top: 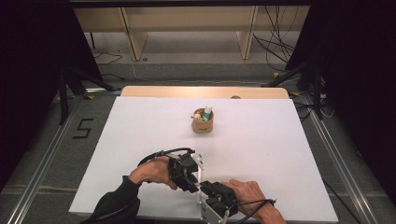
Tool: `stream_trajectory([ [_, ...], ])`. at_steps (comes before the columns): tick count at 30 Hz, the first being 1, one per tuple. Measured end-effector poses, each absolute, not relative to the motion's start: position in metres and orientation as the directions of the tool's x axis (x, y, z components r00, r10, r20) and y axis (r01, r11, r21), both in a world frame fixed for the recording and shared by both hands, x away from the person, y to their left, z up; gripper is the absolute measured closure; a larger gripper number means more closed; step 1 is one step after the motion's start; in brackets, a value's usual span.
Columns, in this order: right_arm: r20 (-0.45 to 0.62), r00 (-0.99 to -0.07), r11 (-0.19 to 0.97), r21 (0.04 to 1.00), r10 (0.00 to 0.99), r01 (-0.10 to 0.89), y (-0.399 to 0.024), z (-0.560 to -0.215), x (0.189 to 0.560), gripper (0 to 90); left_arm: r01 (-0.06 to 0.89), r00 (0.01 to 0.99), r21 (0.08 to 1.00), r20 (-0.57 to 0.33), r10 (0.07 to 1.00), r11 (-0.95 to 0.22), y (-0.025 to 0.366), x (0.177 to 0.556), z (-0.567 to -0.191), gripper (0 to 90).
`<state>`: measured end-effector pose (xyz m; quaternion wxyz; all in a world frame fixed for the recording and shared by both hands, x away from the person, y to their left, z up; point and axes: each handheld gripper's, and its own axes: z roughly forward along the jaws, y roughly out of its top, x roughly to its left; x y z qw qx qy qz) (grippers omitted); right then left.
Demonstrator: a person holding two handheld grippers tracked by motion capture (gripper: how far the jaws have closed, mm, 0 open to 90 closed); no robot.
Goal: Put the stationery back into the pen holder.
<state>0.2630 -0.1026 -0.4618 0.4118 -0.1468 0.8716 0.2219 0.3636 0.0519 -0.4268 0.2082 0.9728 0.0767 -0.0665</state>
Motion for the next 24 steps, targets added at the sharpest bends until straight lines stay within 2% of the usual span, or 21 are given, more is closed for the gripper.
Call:
stream_trajectory([
  [24, -0.771, -0.630, 0.856, 0.258, -0.096, -0.447, -0.1014, -0.4656, 0.2606, 81.1, 0.127, 0.985, 0.360, -0.156, 0.074, -0.924, 0.0468, 0.3633, -0.4322, 76.9],
])
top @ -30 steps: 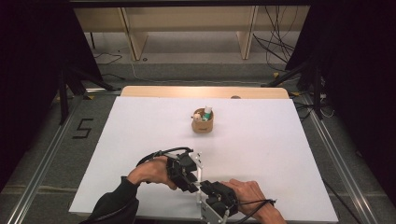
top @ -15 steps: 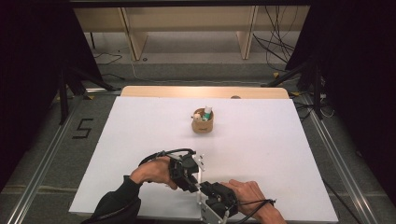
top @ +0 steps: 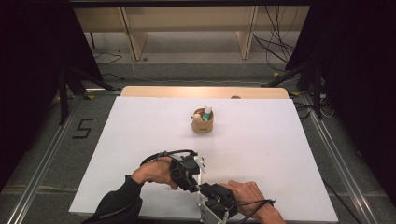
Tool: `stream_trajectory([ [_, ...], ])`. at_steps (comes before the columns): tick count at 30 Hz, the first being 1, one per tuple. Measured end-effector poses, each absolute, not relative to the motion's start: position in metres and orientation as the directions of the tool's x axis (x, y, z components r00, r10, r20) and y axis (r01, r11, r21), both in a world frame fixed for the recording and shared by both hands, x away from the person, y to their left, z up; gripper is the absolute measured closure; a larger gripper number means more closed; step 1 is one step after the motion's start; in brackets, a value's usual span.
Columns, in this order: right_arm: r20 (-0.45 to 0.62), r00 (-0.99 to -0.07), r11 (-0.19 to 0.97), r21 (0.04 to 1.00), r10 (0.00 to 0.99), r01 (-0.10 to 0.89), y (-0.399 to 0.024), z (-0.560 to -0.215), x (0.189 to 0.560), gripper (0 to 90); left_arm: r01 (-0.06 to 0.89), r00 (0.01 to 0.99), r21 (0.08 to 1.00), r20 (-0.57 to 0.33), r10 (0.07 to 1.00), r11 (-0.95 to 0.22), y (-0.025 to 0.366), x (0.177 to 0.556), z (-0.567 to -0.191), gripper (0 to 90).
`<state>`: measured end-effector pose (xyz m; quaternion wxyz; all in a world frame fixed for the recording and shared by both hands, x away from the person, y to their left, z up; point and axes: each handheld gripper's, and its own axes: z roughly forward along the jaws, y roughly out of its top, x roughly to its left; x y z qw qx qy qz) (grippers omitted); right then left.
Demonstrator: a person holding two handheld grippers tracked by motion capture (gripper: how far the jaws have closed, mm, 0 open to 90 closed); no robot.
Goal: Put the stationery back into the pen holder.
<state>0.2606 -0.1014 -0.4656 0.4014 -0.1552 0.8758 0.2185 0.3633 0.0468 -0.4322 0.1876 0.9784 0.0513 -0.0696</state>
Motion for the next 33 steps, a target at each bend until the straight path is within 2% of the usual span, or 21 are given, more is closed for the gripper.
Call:
stream_trajectory([
  [8, -0.760, -0.642, 0.852, 0.268, -0.100, -0.450, -0.102, -0.465, 0.261, 79.5, 0.128, 0.982, 0.368, -0.178, 0.066, -0.921, 0.048, 0.364, -0.433, 78.5],
  [14, -0.739, -0.672, 0.856, 0.321, -0.041, -0.406, -0.106, -0.459, 0.263, 58.8, 0.169, 0.979, 0.395, -0.172, 0.108, -0.903, 0.056, 0.369, -0.430, 78.7],
  [20, -0.705, -0.708, 0.829, 0.419, 0.040, -0.370, -0.114, -0.448, 0.269, 46.4, 0.206, 0.976, 0.433, -0.159, 0.151, -0.877, 0.063, 0.374, -0.426, 78.7],
  [25, -0.627, -0.745, 0.764, 0.590, 0.229, -0.262, -0.124, -0.440, 0.275, 40.8, 0.259, 0.966, 0.484, -0.147, 0.215, -0.836, 0.070, 0.381, -0.421, 78.7],
  [28, -0.582, -0.746, 0.726, 0.658, 0.323, -0.198, -0.132, -0.436, 0.279, 38.3, 0.315, 0.948, 0.532, -0.142, 0.284, -0.786, 0.073, 0.387, -0.418, 78.6],
  [33, -0.461, -0.749, 0.636, 0.769, 0.475, -0.070, -0.149, -0.434, 0.288, 35.7, 0.351, 0.927, 0.590, -0.109, 0.359, -0.727, 0.078, 0.393, -0.412, 78.6],
])
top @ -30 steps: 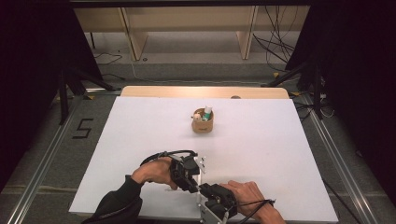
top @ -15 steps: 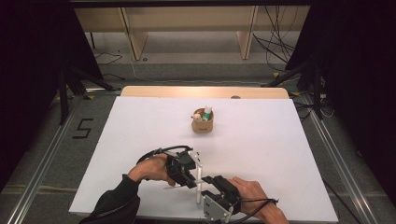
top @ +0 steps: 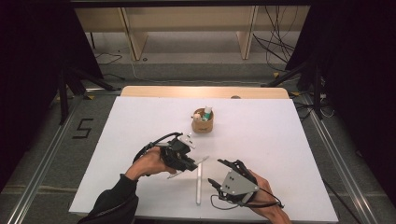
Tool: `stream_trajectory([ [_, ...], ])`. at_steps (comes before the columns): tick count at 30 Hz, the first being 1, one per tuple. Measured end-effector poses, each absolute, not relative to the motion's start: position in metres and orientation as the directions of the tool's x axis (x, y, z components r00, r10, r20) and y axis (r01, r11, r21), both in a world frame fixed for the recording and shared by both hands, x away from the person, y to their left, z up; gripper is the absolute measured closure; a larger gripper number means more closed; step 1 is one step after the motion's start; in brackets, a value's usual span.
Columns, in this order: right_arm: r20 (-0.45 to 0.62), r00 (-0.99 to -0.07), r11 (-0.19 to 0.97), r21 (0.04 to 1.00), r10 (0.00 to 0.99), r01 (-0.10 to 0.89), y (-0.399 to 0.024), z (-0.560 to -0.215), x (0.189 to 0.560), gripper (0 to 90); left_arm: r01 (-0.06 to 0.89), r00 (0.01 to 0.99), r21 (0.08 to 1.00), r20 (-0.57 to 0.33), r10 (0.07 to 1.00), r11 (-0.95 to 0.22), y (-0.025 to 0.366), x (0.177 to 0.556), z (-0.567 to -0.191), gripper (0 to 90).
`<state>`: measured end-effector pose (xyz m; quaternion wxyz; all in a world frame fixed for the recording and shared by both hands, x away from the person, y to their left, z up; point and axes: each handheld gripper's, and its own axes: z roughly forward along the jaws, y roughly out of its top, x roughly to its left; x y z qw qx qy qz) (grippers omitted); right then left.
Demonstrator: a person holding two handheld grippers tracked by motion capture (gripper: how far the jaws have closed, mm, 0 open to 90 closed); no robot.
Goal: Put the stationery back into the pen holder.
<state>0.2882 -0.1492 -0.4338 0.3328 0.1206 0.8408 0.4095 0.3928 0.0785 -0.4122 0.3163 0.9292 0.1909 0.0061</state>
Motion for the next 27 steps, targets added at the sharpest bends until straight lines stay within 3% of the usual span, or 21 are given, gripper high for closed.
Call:
stream_trajectory([
  [5, -0.336, -0.747, 0.541, 0.840, 0.573, 0.038, -0.166, -0.433, 0.295, 34.7, 0.378, 0.900, 0.658, -0.098, 0.424, -0.651, 0.083, 0.398, -0.407, 78.6],
  [19, -0.113, -0.713, 0.355, 0.913, 0.692, 0.200, -0.191, -0.437, 0.299, 28.2, 0.419, 0.813, 0.818, -0.145, 0.565, -0.393, 0.101, 0.412, -0.396, 78.7],
  [27, -0.069, -0.697, 0.320, 0.917, 0.714, 0.237, -0.201, -0.440, 0.295, 28.1, 0.435, 0.764, 0.866, -0.211, 0.610, -0.246, 0.102, 0.428, -0.394, 78.7],
])
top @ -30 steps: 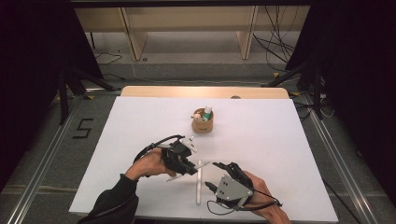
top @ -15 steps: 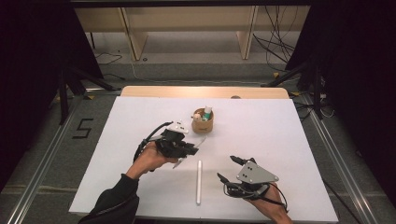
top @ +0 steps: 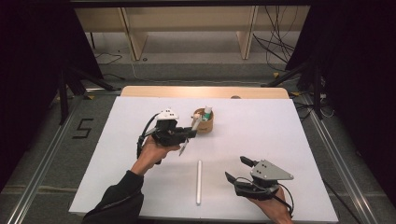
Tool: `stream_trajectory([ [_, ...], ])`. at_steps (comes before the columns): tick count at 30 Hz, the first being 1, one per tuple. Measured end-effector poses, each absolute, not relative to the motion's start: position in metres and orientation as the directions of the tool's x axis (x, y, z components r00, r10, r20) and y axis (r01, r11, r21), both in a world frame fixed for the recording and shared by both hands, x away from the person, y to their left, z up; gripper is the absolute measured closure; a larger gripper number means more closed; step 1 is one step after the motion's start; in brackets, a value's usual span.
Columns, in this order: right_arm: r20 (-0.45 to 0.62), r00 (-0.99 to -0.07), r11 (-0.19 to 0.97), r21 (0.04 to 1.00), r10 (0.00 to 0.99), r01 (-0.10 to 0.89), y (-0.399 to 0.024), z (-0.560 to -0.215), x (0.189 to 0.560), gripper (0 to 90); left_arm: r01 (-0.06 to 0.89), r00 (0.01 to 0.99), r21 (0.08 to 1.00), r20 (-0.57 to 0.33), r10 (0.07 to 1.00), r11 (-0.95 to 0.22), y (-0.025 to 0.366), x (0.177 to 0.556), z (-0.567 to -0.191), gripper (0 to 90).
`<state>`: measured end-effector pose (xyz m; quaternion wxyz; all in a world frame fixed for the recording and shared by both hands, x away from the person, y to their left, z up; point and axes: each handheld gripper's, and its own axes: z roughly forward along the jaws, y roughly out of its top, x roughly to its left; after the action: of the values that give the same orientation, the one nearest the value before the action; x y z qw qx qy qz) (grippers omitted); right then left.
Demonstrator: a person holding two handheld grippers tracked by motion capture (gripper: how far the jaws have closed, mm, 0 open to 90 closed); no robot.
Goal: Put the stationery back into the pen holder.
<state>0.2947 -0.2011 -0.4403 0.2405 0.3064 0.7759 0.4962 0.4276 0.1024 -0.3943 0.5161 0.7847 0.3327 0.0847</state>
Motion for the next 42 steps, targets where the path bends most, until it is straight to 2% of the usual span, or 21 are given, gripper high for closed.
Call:
stream_trajectory([
  [21, -0.037, -0.677, 0.282, 0.925, 0.735, 0.256, -0.212, -0.446, 0.285, 25.5, 0.416, 0.691, 0.909, -0.286, 0.664, -0.041, 0.082, 0.481, -0.379, 78.7],
  [42, -0.029, -0.680, 0.278, 0.925, 0.733, 0.260, -0.214, -0.448, 0.283, 25.3, 0.444, 0.631, 0.895, -0.341, 0.697, 0.037, 0.062, 0.523, -0.383, 78.6],
])
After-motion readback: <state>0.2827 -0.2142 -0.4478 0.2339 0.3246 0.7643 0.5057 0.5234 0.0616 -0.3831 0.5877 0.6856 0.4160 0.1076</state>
